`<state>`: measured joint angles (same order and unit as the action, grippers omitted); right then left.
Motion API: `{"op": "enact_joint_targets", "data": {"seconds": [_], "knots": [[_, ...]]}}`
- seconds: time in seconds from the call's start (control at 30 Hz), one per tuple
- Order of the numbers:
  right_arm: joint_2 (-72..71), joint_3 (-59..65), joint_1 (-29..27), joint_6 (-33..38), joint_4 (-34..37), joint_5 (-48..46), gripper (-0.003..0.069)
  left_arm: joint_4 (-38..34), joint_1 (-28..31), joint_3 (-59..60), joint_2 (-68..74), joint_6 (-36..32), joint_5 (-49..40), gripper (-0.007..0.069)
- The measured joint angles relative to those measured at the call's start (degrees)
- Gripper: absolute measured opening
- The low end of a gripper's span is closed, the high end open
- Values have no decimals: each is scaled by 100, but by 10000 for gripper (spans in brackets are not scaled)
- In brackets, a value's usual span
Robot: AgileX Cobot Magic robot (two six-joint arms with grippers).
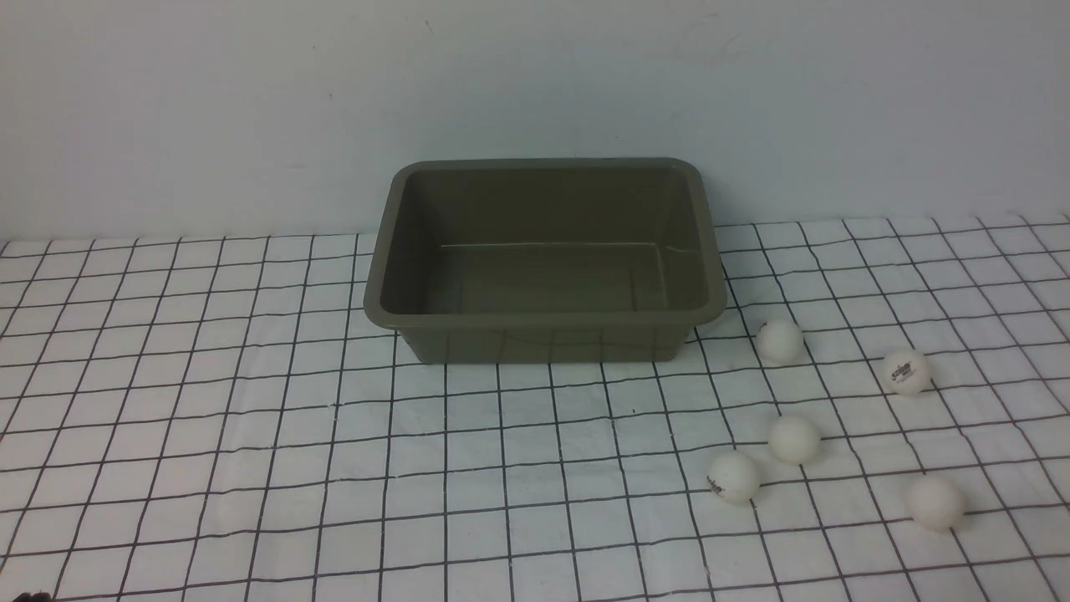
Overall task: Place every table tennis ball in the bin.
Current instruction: Use the right arm to clamp the table tennis ball closest to it
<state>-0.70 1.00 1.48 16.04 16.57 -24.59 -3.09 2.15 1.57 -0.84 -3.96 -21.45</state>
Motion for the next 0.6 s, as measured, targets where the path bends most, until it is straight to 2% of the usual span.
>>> {"op": "enact_joint_targets", "data": {"seconds": [0.37,0.6], "knots": [[0,12,0,0,-5,172,-18,0,0,0,0,0,0,-4],[0,63,0,0,845,1137,-18,0,0,0,0,0,0,-4]]}}
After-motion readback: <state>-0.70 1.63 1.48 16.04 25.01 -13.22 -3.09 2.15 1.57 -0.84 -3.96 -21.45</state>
